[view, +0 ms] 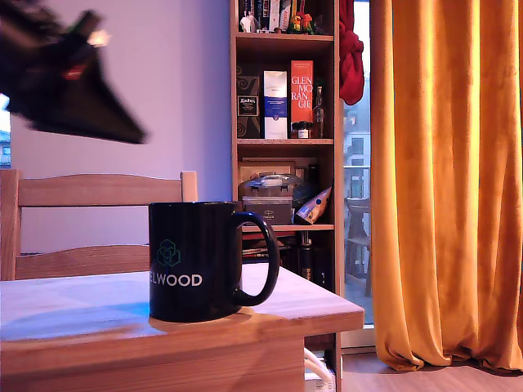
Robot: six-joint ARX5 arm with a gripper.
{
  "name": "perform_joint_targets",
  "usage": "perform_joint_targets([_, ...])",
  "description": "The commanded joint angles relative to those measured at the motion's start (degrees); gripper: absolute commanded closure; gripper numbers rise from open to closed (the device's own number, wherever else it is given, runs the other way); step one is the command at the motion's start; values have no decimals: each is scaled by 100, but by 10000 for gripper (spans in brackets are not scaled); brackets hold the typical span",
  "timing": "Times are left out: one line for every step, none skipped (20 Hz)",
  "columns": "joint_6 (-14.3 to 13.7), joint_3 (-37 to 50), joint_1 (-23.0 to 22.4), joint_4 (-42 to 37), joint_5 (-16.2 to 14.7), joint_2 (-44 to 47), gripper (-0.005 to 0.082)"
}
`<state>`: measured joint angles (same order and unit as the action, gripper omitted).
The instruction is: Pick up the coffee capsules on the table and drop them inside the coffee cup
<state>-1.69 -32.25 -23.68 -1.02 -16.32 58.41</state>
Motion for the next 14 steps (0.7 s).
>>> perform_joint_targets([24,-20,201,72,13,-177,788])
perform_joint_targets([133,-20,341,170,26,-284,788])
perform_joint_targets([188,-17,463,304,33,-391,788])
perform_joint_targets([188,-17,560,459,39,-494,788])
perform_joint_targets([203,-17,643,595,96,-610,788])
perform_joint_targets([308,-17,702,695,190,-721,788])
perform_joint_targets([420,-17,739,774,269,-839,788])
perform_joint_targets([476,-17,756,822,365,-942,788])
perform_joint_targets([542,-17,756,868,450,-1034,788])
perform_joint_targets([551,-17,756,907,527,-1123,788])
perform_joint_targets([691,-17,756,935,568,-1204,788])
perform_joint_targets([695,-17,756,940,575,-1276,788])
perform_joint_targets([695,-17,756,946,575,-1344,788])
perform_joint_targets([774,-17,754,966,584,-1399,788])
